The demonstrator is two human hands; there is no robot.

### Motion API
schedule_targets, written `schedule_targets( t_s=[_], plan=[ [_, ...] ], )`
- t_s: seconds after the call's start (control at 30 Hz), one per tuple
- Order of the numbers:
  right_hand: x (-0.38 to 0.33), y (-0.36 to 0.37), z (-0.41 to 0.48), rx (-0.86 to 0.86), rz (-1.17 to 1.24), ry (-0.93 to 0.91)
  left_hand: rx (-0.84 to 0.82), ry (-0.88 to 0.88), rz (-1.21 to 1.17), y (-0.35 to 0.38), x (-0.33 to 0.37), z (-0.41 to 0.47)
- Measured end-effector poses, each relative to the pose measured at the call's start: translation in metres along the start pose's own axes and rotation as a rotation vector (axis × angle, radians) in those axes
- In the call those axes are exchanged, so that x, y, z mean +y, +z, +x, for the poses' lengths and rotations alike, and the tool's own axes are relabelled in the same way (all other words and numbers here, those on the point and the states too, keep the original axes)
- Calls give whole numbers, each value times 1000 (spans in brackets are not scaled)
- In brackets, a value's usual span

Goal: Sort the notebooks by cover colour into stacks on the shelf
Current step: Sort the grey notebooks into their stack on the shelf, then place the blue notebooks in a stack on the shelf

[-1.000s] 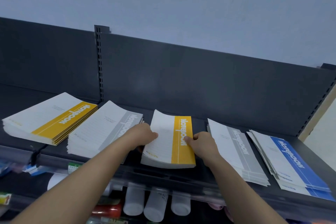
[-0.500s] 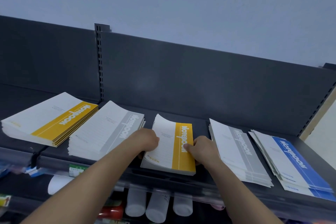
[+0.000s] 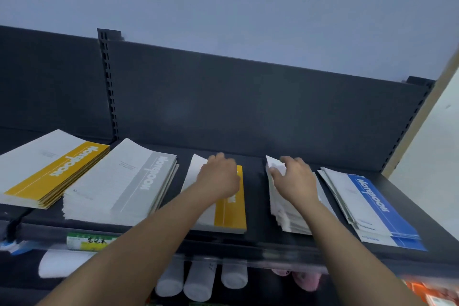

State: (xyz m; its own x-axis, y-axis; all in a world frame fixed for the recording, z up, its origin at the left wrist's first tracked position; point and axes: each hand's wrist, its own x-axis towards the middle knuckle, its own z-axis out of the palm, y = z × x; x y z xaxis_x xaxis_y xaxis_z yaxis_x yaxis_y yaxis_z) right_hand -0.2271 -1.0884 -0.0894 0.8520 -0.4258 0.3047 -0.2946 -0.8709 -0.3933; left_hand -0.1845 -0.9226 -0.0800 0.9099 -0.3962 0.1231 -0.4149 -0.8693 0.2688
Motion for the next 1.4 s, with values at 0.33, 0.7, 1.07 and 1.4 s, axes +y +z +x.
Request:
schedule_targets(
  t_s=[0.33,0.7,1.07,1.4],
  plan=[
    [99,-26,12,-397,-23,162,-201,-150,-397,54,97,27],
    [121,-34,12,-462,47,14,-171,-542,-989,57,120,30],
    [127,-38,14,-200,795,199,163,-210,-1227,61,126,7],
    [111,-35,-10,-60,1017,-22,294,4,-1237,46,117,-9]
  ],
)
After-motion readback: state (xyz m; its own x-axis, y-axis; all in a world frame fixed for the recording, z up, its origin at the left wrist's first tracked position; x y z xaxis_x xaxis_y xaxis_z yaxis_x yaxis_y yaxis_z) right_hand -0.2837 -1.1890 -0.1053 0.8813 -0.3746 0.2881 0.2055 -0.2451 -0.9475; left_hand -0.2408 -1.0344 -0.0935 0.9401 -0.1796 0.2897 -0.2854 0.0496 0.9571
